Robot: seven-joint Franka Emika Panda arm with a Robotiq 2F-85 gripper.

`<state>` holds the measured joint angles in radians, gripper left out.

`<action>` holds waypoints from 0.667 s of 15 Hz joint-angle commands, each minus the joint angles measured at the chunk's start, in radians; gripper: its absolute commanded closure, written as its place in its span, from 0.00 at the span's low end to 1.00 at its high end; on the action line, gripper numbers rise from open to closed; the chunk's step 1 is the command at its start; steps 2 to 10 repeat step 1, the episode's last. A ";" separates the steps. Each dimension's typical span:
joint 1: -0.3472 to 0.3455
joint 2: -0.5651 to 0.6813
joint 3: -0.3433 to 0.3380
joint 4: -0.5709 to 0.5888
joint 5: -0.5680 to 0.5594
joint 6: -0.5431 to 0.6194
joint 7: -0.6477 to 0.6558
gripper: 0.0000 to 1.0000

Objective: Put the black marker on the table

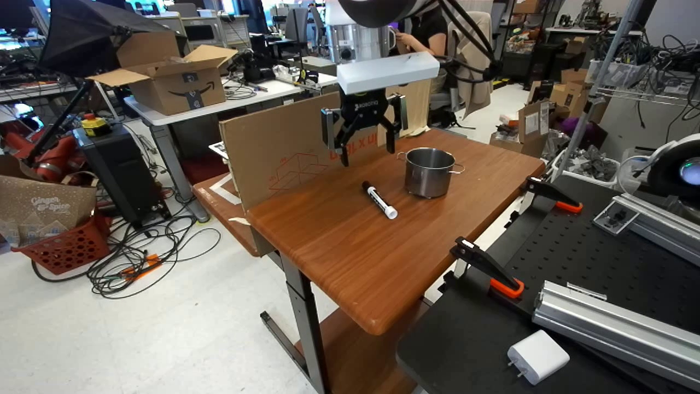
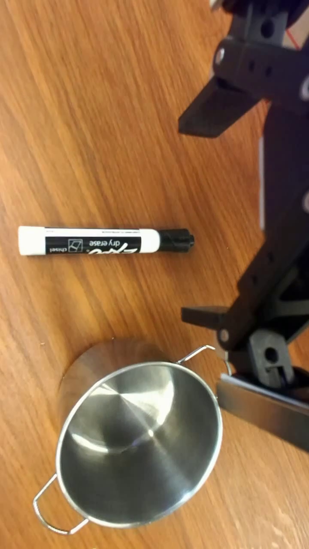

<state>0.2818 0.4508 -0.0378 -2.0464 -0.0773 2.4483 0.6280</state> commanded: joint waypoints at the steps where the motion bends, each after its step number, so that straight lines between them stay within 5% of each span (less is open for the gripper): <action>1: -0.007 0.000 0.007 0.002 -0.004 -0.003 0.002 0.00; 10: -0.007 0.000 0.007 0.002 -0.004 -0.003 0.002 0.00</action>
